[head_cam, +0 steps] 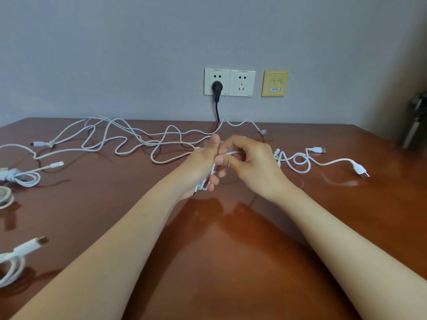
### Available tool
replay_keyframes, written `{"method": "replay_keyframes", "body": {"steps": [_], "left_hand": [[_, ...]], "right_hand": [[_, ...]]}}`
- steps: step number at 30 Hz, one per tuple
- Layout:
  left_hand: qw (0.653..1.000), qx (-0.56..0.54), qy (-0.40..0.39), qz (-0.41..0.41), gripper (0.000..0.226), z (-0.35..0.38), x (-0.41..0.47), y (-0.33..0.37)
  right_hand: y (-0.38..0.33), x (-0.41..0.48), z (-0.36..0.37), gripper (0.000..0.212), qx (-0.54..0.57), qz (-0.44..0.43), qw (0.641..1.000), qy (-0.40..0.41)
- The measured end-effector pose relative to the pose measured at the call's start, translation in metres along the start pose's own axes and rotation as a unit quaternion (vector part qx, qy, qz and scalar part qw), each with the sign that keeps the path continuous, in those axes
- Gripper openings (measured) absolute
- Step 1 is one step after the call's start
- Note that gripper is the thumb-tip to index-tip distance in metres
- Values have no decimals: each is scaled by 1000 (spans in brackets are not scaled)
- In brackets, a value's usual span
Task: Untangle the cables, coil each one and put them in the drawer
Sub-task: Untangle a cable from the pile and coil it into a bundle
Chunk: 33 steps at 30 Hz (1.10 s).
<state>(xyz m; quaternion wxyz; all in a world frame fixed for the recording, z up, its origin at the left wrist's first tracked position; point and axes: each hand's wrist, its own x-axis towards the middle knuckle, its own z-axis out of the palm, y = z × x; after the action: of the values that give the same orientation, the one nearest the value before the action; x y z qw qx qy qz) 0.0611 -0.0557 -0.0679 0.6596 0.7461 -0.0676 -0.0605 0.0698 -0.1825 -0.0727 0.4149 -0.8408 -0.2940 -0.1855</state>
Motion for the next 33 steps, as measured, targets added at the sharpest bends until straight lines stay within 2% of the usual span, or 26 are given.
{"method": "replay_keyframes", "body": {"steps": [4, 7, 11, 13, 16, 20, 27, 30, 33], "left_hand": [[998, 38, -43, 10, 61, 3, 1, 1], [996, 62, -61, -2, 60, 0, 1, 1], [988, 111, -103, -26, 54, 1, -1, -3], [980, 145, -133, -25, 46, 5, -2, -6], [981, 132, -138, -24, 40, 6, -2, -6], [992, 85, -95, -1, 41, 3, -1, -3], [997, -61, 42, 30, 41, -5, 3, 1], [986, -140, 91, 30, 41, -14, 6, 0], [977, -164, 128, 37, 40, -16, 9, -3]], "right_hand": [[2, 1, -2, 28, -46, 4, 999, 2], [3, 2, -2, 27, -57, -1, 998, 4], [4, 4, -6, 36, -51, 8, 998, 32], [7, 6, -12, 34, -37, 33, 998, 49], [9, 6, -16, 25, -25, 49, 997, 53], [11, 7, -18, 16, -7, 68, 996, 66], [19, 9, -24, 28, 12, 101, 992, 79], [17, 9, -24, 27, 23, 111, 992, 62], [11, 9, -20, 23, 65, 125, 990, 9]]}}
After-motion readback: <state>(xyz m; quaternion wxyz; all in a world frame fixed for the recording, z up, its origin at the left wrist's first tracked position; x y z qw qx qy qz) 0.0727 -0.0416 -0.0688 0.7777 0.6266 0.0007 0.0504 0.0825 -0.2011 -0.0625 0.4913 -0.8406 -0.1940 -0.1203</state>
